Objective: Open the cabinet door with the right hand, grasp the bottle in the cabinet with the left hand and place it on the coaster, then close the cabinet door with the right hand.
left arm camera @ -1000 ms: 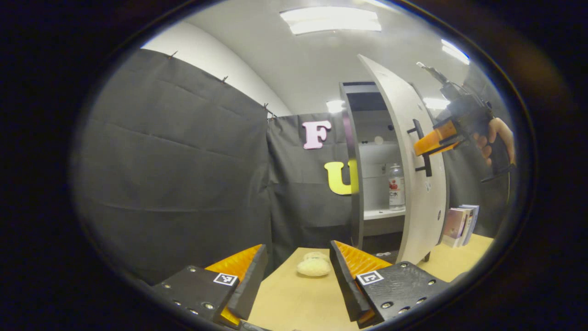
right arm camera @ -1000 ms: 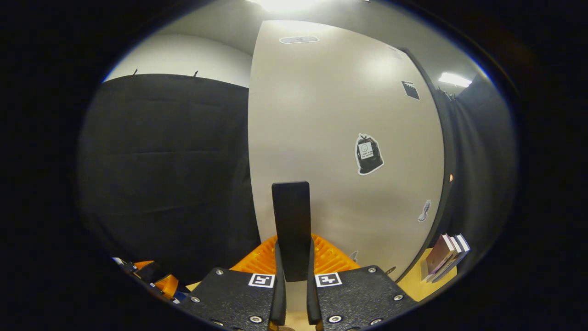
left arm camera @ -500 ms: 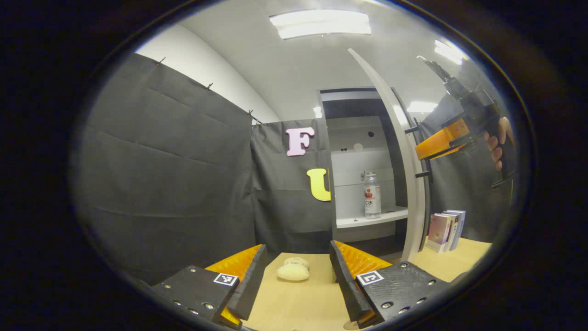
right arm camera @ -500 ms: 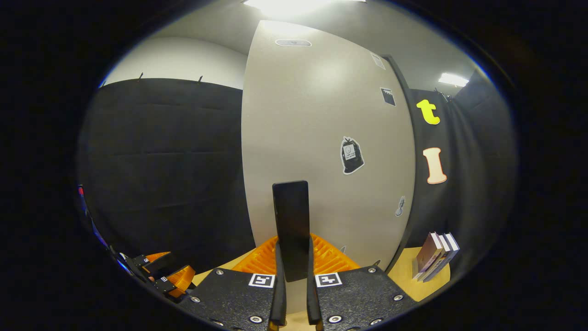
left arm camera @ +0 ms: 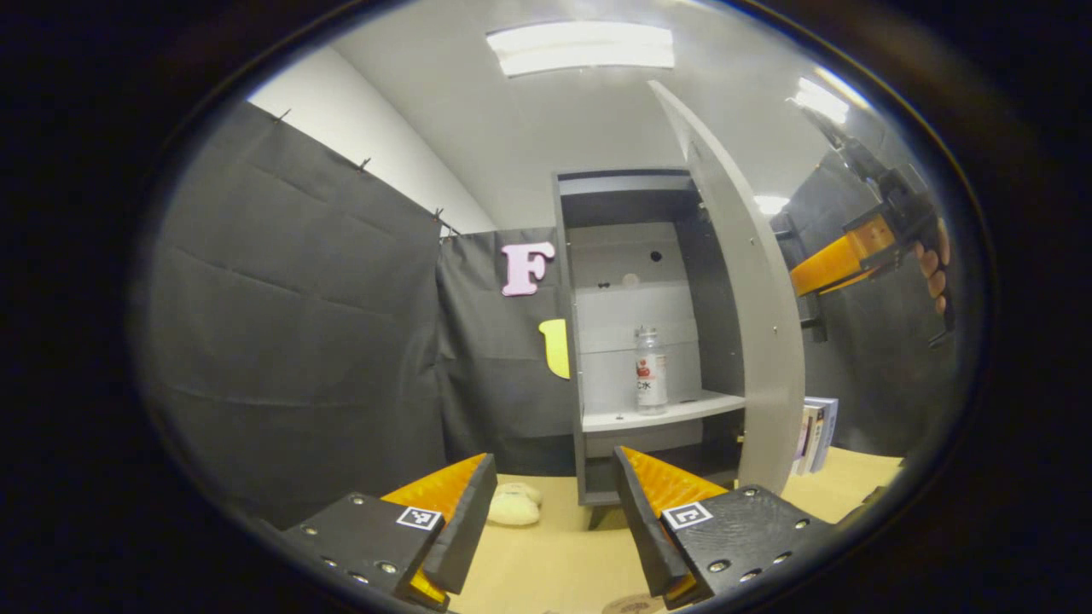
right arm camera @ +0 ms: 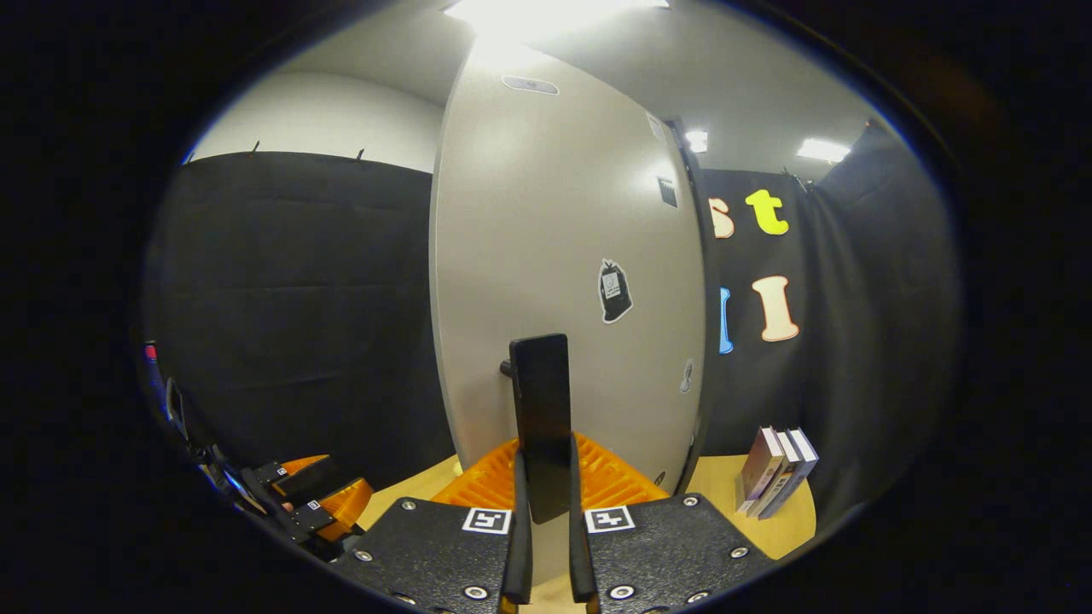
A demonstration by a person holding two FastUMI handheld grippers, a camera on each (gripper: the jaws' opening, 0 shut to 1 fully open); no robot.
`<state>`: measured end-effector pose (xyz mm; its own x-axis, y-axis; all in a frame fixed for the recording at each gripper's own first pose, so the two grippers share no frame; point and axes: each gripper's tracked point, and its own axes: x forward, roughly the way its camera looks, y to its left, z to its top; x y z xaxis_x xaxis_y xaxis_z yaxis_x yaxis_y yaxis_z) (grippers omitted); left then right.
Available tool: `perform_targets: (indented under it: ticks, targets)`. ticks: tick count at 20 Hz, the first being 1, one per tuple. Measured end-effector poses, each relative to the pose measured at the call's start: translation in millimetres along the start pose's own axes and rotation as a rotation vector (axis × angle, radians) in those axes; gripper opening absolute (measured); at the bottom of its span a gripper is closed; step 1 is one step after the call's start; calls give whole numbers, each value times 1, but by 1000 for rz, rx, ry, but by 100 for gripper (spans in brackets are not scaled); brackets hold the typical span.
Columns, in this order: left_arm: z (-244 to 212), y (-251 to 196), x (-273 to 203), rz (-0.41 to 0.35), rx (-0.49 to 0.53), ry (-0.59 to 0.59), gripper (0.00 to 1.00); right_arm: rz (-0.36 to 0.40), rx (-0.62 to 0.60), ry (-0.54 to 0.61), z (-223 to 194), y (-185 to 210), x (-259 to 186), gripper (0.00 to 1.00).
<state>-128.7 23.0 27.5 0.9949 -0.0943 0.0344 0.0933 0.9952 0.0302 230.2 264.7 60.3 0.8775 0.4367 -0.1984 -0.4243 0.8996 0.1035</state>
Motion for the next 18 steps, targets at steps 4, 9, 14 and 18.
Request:
perform_targets:
  ticks: [4,9,14,18]
  targets:
    - [-2,-15,1,-28,-23,7,83,-50,1,-9,2,-10,-8,17]
    - [0,-31,-5,-48,-30,3,76,-113,19,-23,2,-21,-9,16]
    - [-3,-42,-16,-50,-38,24,73,-178,59,-39,2,-31,-10,16]
    - [-6,-47,-24,-40,-30,40,74,-256,37,-56,2,-47,-13,16]
